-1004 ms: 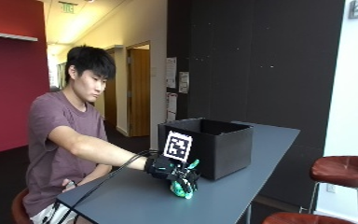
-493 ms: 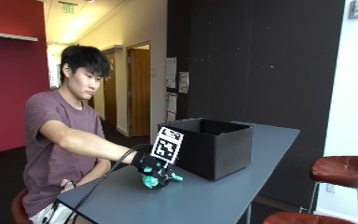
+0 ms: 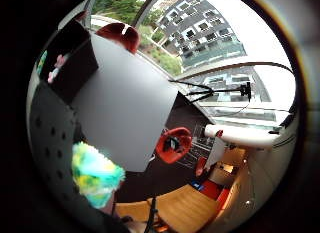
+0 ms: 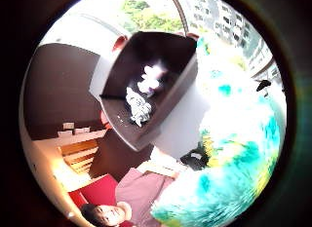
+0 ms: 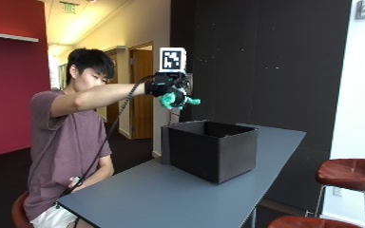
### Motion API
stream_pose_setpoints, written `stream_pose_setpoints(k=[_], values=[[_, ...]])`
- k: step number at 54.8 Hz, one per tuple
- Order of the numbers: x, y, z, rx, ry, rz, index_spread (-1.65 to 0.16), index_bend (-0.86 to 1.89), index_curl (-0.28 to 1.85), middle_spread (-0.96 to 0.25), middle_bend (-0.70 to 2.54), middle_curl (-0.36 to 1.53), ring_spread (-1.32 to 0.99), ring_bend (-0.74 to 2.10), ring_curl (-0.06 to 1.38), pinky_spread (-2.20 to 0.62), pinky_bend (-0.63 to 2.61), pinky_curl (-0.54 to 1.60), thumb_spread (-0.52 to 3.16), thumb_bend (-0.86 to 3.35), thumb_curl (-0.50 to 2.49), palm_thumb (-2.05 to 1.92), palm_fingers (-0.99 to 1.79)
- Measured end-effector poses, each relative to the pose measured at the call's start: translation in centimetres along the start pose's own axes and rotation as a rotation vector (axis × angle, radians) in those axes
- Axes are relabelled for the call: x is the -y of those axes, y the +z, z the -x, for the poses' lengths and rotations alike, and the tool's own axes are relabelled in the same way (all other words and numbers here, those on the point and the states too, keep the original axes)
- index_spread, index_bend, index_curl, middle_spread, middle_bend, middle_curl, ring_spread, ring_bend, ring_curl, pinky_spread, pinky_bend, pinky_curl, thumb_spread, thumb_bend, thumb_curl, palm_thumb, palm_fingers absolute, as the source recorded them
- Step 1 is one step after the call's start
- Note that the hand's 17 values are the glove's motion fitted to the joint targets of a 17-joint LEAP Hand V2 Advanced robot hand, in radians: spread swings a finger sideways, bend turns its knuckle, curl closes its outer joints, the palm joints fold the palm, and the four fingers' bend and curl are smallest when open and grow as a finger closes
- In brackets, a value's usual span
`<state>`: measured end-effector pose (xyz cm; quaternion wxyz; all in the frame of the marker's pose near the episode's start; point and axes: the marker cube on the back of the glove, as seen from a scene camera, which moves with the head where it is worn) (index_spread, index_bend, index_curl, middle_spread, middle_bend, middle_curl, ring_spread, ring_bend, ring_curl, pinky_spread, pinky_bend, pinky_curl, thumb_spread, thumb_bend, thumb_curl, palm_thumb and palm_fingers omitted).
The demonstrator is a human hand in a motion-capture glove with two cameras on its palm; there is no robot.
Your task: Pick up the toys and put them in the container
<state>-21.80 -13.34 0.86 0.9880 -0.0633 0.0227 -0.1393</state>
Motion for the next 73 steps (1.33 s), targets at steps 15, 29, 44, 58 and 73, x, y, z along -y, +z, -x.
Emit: stream_pose_setpoints(k=[15, 29, 44, 58, 73], values=[[7.4, -8.7, 14.4, 0.022, -0.118, -0.182, -0.14, 1.30, 0.87, -0.17, 1.32, 0.84, -0.39, 1.25, 0.77, -0.35, 0.92, 0.54, 0.60, 0.10, 0.95, 0.53, 1.11], [15.1, -4.2, 23.0, 0.009, -0.198, -0.210, -0.13, 1.29, 0.89, -0.17, 1.33, 0.83, -0.39, 1.27, 0.76, -0.35, 0.92, 0.55, 0.56, 0.09, 1.04, 0.52, 1.11], [17.4, 1.4, 24.2, -0.066, -0.120, 0.214, -0.16, 0.85, 0.84, -0.21, 0.95, 0.72, -0.34, 1.01, 0.69, -0.24, 0.95, 0.58, 0.84, -0.12, 0.94, 0.18, -0.04], [16.7, 1.7, 22.1, -0.045, -0.108, 0.174, -0.18, 0.21, 0.50, -0.06, 0.30, 0.47, -0.07, 0.38, 0.42, 0.00, 0.97, 0.46, 1.12, -0.08, 0.60, -0.09, -0.23], [16.2, 0.9, 22.2, 0.030, -0.092, 0.145, -0.19, 0.08, 0.40, -0.03, 0.18, 0.42, -0.01, 0.30, 0.38, 0.04, 0.85, 0.40, 1.19, -0.07, 0.41, -0.10, -0.14]])
